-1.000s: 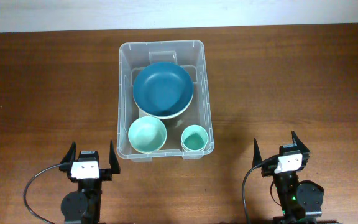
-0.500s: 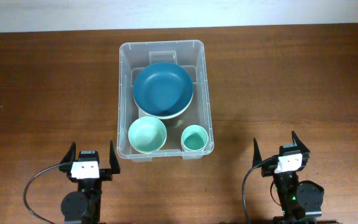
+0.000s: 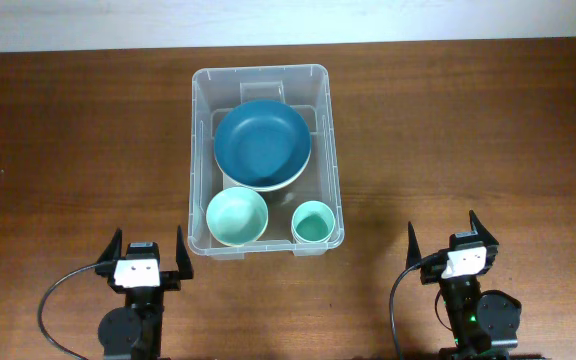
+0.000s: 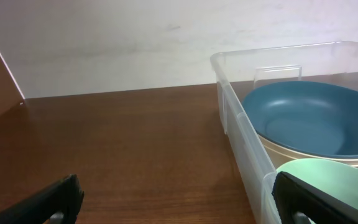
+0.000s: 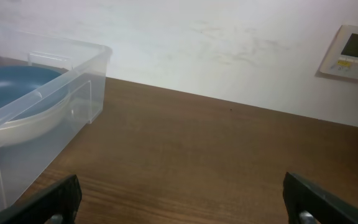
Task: Pack container
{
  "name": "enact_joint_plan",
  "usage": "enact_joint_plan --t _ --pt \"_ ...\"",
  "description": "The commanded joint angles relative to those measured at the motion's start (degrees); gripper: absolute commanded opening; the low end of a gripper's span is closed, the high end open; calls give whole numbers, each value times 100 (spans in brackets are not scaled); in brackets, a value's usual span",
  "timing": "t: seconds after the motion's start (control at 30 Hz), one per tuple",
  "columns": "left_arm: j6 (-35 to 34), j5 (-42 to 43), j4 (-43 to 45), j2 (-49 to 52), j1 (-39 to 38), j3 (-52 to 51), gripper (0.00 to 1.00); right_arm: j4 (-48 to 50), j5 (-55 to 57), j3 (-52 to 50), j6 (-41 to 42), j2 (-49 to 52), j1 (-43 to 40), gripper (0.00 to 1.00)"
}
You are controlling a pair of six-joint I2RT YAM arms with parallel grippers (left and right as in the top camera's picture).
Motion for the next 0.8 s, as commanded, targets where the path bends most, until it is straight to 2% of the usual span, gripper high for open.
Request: enact_joint_plan --t 0.0,0.77 --pt "74 -20 -9 -44 17 -22 100 -39 -52 -26 -35 -44 -33 99" --pt "74 -20 -9 -39 17 -22 100 -39 -52 -26 -35 -44 -33 99"
